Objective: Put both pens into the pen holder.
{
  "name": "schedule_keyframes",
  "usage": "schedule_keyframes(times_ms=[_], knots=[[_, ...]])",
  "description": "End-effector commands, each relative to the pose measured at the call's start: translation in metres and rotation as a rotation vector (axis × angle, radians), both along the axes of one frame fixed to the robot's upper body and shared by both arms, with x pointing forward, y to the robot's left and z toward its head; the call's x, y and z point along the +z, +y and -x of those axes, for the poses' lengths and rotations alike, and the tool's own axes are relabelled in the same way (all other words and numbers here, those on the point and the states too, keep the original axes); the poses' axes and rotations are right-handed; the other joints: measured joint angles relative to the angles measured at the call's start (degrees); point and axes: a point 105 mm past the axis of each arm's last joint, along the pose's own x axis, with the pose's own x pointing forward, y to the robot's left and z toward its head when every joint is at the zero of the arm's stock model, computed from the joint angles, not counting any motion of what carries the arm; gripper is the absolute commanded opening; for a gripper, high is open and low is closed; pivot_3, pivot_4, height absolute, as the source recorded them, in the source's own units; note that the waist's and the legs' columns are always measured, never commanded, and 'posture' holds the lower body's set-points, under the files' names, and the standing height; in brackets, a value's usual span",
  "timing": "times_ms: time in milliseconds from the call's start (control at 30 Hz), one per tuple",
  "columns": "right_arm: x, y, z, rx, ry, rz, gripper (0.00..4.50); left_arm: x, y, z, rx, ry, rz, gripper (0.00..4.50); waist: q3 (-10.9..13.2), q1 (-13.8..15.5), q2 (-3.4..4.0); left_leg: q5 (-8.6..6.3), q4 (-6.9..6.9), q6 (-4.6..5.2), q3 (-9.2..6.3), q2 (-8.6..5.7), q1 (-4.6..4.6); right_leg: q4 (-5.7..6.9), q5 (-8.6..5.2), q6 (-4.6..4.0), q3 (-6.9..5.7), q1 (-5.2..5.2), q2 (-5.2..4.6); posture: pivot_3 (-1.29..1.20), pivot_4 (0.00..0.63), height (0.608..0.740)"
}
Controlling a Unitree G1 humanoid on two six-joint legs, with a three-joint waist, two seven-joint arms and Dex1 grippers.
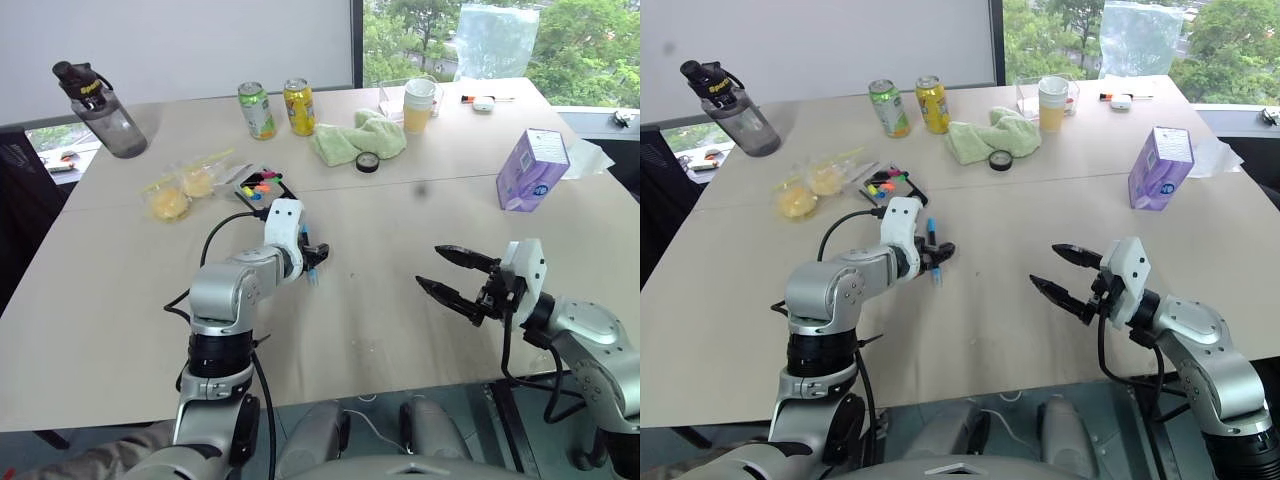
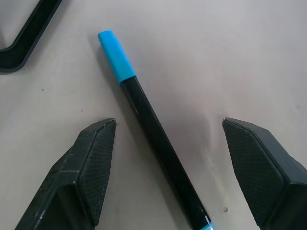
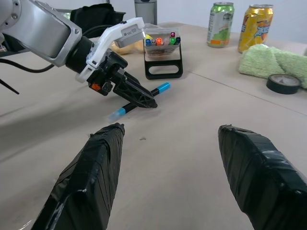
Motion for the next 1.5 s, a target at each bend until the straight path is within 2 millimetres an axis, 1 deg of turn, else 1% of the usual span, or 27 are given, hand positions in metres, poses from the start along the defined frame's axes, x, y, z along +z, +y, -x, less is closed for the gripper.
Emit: schedule_keyframes(times_ms=[33,133,233,367,467,567,600,700,800,833,1033,1067,1133,1167,1267,1300,1367,1500], knots=[[0.011,0.002,0.003,0.004,-0.060,-0.007,3.36,-0.021,0.037,0.007,0.190,0.144,-0.125,3.67,0.0,-0.4,-0.02,0.00,0.00,0.00,0.02,0.02,0.02,0.01,0.00,0.00,0.02,0.00,0.02,0.00,0.150,0.740],[0.011,0.001,0.003,0.001,-0.062,-0.008,3.36,-0.017,0.033,0.008,0.194,0.179,-0.154,3.67,0.0,-0.7,-0.04,-0.01,0.00,-0.02,0.13,0.16,0.05,0.01,0.00,0.01,0.09,0.01,0.14,0.00,0.150,0.740],[0.011,0.001,0.003,-0.002,-0.063,-0.010,3.36,-0.016,0.027,0.005,0.197,0.193,-0.118,3.67,0.0,-0.8,-0.03,-0.02,-0.02,-0.04,0.26,0.30,0.08,0.00,0.00,0.00,0.20,-0.01,0.25,0.00,0.150,0.740],[0.011,0.002,0.003,-0.005,-0.066,-0.015,3.36,-0.018,0.028,0.003,0.217,0.215,-0.087,3.67,0.0,-0.7,-0.03,-0.03,-0.02,-0.05,0.29,0.31,0.08,-0.01,0.01,-0.01,0.23,-0.02,0.25,0.00,0.150,0.740],[0.010,0.003,0.003,-0.006,-0.068,-0.022,3.36,-0.021,0.029,-0.001,0.253,0.256,-0.010,3.67,-0.1,-0.6,0.01,-0.03,-0.02,-0.06,0.30,0.33,0.13,0.00,0.00,0.01,0.23,0.00,0.26,0.00,0.150,0.740],[0.010,0.005,0.003,-0.006,-0.068,-0.027,3.36,-0.024,0.039,-0.006,0.299,0.312,-0.003,3.67,0.0,-0.6,-0.04,-0.04,-0.07,-0.07,0.31,0.38,0.41,-0.04,-0.13,0.22,0.21,0.31,0.30,0.00,0.150,0.740],[0.010,0.005,0.003,-0.007,-0.068,-0.028,3.36,-0.024,0.041,-0.007,0.295,0.330,-0.006,3.67,0.0,-0.6,-0.06,-0.06,-0.15,-0.09,0.32,0.43,0.65,-0.09,-0.15,0.26,0.22,0.54,0.33,0.00,0.150,0.740],[0.009,0.005,0.003,-0.008,-0.067,-0.030,3.36,-0.027,0.043,-0.012,0.248,0.400,-0.014,3.67,-0.1,-0.8,0.08,-0.28,-0.26,0.00,0.37,0.68,1.15,-0.28,-0.17,0.29,0.24,1.03,0.58,0.00,0.150,0.740],[0.009,0.004,0.002,-0.013,-0.069,-0.030,3.36,-0.023,0.047,-0.015,0.194,0.464,-0.051,3.67,-0.1,-1.1,0.02,-0.36,-0.74,-0.35,0.42,0.83,1.89,-0.35,-0.19,0.30,0.28,1.58,0.66,0.00,0.150,0.740],[0.009,0.004,0.002,-0.016,-0.070,-0.030,3.36,-0.021,0.048,-0.016,0.181,0.480,-0.064,3.67,-0.1,-1.4,0.04,-0.30,-0.91,-0.46,0.45,0.88,2.02,-0.35,-0.19,0.30,0.32,1.60,0.69,0.00,0.150,0.740],[0.008,0.002,0.005,-0.042,-0.072,-0.036,3.36,-0.011,0.054,-0.019,0.177,0.577,-0.097,3.67,-0.1,-2.0,0.02,-0.17,-1.08,-0.67,0.44,1.01,1.98,-0.35,-0.19,0.30,0.35,1.39,0.80,0.00,0.150,0.740],[0.008,0.002,0.006,-0.046,-0.073,-0.037,3.36,-0.009,0.054,-0.020,0.179,0.585,-0.097,3.67,-0.1,-2.1,0.02,-0.07,-1.10,-0.85,0.46,1.01,1.95,-0.37,-0.19,0.30,0.38,1.35,0.80,0.00,0.150,0.740],[0.008,0.001,0.005,-0.057,-0.080,-0.042,3.36,-0.009,0.053,-0.019,0.168,0.608,-0.103,3.13,-0.1,-2.1,0.00,-0.05,-1.19,-0.89,0.52,1.01,1.93,-0.46,-0.19,0.30,0.46,1.32,0.81,0.00,0.150,0.740],[0.009,0.001,0.005,-0.065,-0.085,-0.046,3.36,-0.010,0.054,-0.018,0.164,0.621,-0.118,2.97,-0.1,-2.1,-0.01,-0.05,-1.21,-0.89,0.54,1.01,1.93,-0.49,-0.19,0.30,0.49,1.31,0.81,0.00,0.150,0.740],[0.010,-0.001,0.005,-0.079,-0.092,-0.050,3.36,-0.011,0.059,-0.015,0.171,0.649,-0.153,1.49,0.0,-2.1,-0.04,-0.05,-1.42,-0.89,0.57,1.02,1.92,-0.72,-0.18,0.30,0.54,1.29,0.82,0.00,0.150,0.740],[0.010,-0.001,0.005,-0.082,-0.092,-0.050,3.36,-0.011,0.060,-0.015,0.175,0.655,-0.153,0.83,0.0,-2.0,-0.05,-0.05,-1.47,-0.89,0.57,1.02,1.91,-0.80,-0.18,0.30,0.54,1.29,0.82,0.00,0.150,0.740],[0.009,-0.001,0.006,-0.088,-0.093,-0.051,3.36,-0.010,0.063,-0.015,0.185,0.661,-0.162,0.15,0.0,-1.9,-0.07,-0.07,-1.54,-0.85,0.57,1.00,1.89,-0.91,-0.18,0.30,0.55,1.28,0.80,0.00,0.150,0.740],[0.009,-0.001,0.006,-0.100,-0.095,-0.057,3.36,-0.008,0.066,-0.015,0.195,0.662,-0.179,0.15,0.0,-1.9,-0.08,-0.08,-1.61,-0.81,0.57,0.99,1.88,-0.95,-0.18,0.30,0.57,1.26,0.79,0.00,0.150,0.740]])
